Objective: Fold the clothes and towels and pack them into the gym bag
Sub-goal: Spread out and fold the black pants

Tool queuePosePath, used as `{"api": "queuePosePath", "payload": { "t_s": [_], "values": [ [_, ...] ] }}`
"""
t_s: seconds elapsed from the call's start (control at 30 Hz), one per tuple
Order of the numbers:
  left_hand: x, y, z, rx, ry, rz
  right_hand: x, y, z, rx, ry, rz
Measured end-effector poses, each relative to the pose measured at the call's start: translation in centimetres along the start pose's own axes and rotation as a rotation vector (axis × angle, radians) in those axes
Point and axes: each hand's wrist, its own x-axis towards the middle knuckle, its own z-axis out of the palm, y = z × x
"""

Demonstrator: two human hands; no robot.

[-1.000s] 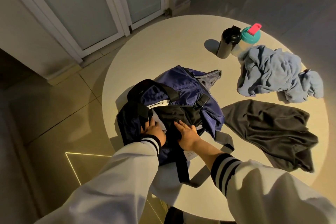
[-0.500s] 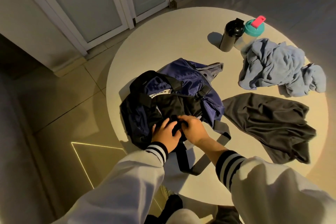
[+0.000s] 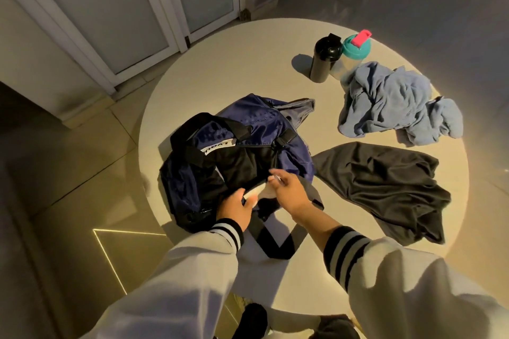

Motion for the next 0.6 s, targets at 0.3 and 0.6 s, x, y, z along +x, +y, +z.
{"api": "queuePosePath", "payload": {
  "t_s": [0.3, 0.6],
  "values": [
    [2.6, 5.6, -1.7, -0.417, 0.314, -0.103, 4.2, -4.2, -1.7, 0.200, 0.032, -0.231],
    [1.2, 9.8, 3.2, -0.101, 0.598, 0.227, 3.2, 0.6, -7.9, 0.096, 0.063, -0.145]
  ]
}}
